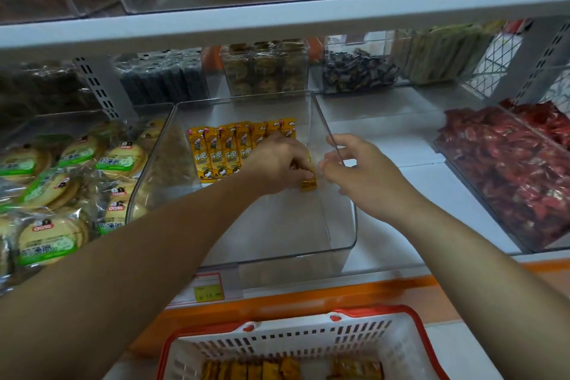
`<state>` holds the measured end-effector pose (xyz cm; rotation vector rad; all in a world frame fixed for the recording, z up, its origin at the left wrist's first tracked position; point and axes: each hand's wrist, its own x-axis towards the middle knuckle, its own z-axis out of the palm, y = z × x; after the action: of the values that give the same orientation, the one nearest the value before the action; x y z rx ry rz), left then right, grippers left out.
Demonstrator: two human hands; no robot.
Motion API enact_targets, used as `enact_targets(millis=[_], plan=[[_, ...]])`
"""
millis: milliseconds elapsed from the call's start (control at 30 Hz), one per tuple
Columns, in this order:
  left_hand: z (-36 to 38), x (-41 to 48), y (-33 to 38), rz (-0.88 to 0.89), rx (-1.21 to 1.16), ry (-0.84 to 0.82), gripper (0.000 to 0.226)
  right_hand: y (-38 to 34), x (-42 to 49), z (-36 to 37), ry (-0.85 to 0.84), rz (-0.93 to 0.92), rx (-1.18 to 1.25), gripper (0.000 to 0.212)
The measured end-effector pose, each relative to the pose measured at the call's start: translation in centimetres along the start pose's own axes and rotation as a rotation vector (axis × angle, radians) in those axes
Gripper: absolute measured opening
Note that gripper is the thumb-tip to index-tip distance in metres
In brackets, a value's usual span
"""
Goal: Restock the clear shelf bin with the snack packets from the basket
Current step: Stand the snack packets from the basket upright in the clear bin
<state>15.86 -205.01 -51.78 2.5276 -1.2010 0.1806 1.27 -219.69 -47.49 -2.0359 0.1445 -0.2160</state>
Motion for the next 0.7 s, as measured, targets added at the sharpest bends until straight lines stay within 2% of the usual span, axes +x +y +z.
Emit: enact_targets(millis=[67, 133, 233, 333, 433, 600, 700], plan=[[-0.1, 0.3, 0.1, 0.017, -0.037, -0.057, 0.009, 0.0, 0.0, 0.0, -0.003, -0.002, 0.005, 0.026], [-0.4, 0.5, 0.5, -0.060, -0.041, -0.106, 0.013, -0.1, -0.1, 0.0, -0.008, 0.004, 0.015, 0.020], [-0.4, 0.6, 0.4, -0.214, 0.056, -0.171, 0.039, -0.2, -0.1, 0.0, -0.004, 0.010, 0.021, 0.021], [-0.5, 0.8, 0.6, -0.217, 0.151, -0.252, 0.063, -0.1, -0.1, 0.1, -0.006, 0.015, 0.024, 0.021], [-0.6, 1.3, 0.7, -0.171, 0.232, -0.306, 0.068, 0.0, -0.1, 0.1, -0.005, 0.015, 0.015, 0.021], [-0.7, 1.2, 0.4, -0.242, 0.068, -0.245, 0.074, 0.0, -0.1, 0.0, -0.014, 0.021, 0.020, 0.023], [-0.6, 1.3, 0.7, -0.227, 0.020, -0.220, 0.081, 0.0, -0.1, 0.0, -0.009, 0.029, 0.021, 0.029]])
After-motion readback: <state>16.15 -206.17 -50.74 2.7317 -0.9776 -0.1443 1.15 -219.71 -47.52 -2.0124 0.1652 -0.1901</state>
